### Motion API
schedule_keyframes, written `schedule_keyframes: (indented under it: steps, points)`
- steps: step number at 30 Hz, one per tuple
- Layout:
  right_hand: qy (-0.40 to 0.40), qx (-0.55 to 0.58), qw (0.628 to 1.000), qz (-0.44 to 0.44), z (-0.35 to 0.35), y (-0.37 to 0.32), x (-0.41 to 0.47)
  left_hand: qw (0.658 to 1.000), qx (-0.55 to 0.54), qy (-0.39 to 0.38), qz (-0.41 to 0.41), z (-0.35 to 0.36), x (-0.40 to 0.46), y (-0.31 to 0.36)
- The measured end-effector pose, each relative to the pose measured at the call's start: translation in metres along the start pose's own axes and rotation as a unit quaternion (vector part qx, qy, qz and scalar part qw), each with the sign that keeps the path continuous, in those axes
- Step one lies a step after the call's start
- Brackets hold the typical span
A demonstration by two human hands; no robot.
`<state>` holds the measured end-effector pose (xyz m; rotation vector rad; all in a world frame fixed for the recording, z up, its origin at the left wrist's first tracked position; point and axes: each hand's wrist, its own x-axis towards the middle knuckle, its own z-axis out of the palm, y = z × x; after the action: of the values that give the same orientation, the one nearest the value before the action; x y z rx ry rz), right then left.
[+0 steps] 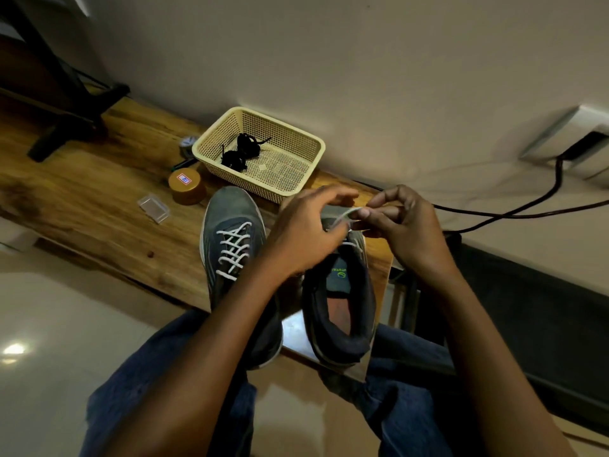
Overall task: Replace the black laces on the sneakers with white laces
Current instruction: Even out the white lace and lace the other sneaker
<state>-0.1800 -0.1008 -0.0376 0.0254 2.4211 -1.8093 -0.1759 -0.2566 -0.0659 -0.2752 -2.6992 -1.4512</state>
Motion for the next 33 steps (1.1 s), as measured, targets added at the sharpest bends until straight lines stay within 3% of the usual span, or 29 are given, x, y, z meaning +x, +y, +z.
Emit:
schedule_keyframes:
  steps: [8,11,14,16,22,26,30,33]
  points:
    - [-0.025,0.019,0.999,0.003,-0.004,-0.002,-0.002,0.997,-0.072,0.036,-0.005,0.005,0.001,0.002]
    - [-0.048,-0.092,0.995,0.013,-0.016,0.011,0.003,0.994,-0.093,0.048,-0.042,0.002,0.004,-0.003]
    - [-0.159,-0.277,0.947,0.02,-0.025,0.024,0.005,0.993,-0.08,0.057,-0.065,0.0,0.005,-0.009]
    - [-0.205,-0.312,0.927,0.029,-0.023,0.029,0.004,0.995,-0.056,0.046,-0.073,0.001,0.003,-0.007]
    - [-0.126,-0.291,0.948,0.013,-0.011,0.037,0.014,0.994,0.071,-0.005,-0.084,-0.002,-0.002,0.001]
    - [-0.039,-0.186,0.98,0.052,-0.006,0.038,0.018,0.993,0.08,-0.023,-0.084,-0.003,-0.003,-0.001]
    - [-0.053,-0.068,0.99,0.115,0.001,0.035,0.019,0.989,0.084,-0.02,-0.12,-0.003,-0.004,0.0]
    - [-0.05,-0.007,0.992,0.115,0.001,0.033,0.019,0.986,0.097,-0.03,-0.134,-0.003,-0.004,0.001]
